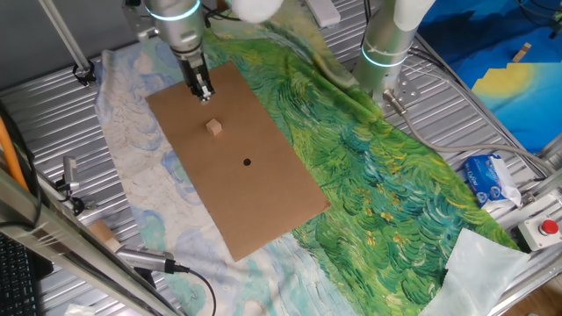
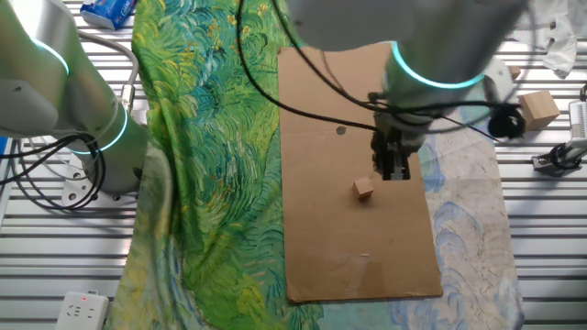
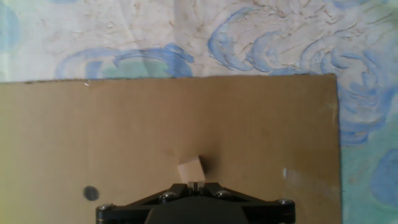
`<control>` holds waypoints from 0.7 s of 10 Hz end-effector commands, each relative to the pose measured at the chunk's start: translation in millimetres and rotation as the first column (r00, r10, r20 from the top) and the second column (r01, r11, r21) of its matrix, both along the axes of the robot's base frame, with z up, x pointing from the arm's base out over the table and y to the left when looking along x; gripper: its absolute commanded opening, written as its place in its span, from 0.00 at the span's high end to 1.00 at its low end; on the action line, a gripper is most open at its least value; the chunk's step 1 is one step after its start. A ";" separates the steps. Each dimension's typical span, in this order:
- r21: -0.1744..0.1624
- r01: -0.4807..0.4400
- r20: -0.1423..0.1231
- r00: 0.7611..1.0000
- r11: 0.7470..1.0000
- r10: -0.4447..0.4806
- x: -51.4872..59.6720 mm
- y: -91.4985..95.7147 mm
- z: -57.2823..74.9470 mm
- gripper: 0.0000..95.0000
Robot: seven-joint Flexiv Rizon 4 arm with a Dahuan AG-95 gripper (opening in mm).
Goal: Hold a small block with the gripper and sweep it from left to right on the table
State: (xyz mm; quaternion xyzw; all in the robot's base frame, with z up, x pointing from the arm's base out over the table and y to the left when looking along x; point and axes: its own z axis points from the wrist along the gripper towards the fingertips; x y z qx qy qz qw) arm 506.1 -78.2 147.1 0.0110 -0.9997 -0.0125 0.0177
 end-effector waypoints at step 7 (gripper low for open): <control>0.030 0.046 -0.029 0.999 0.998 -0.045 -0.8 0.3 0.7 1.00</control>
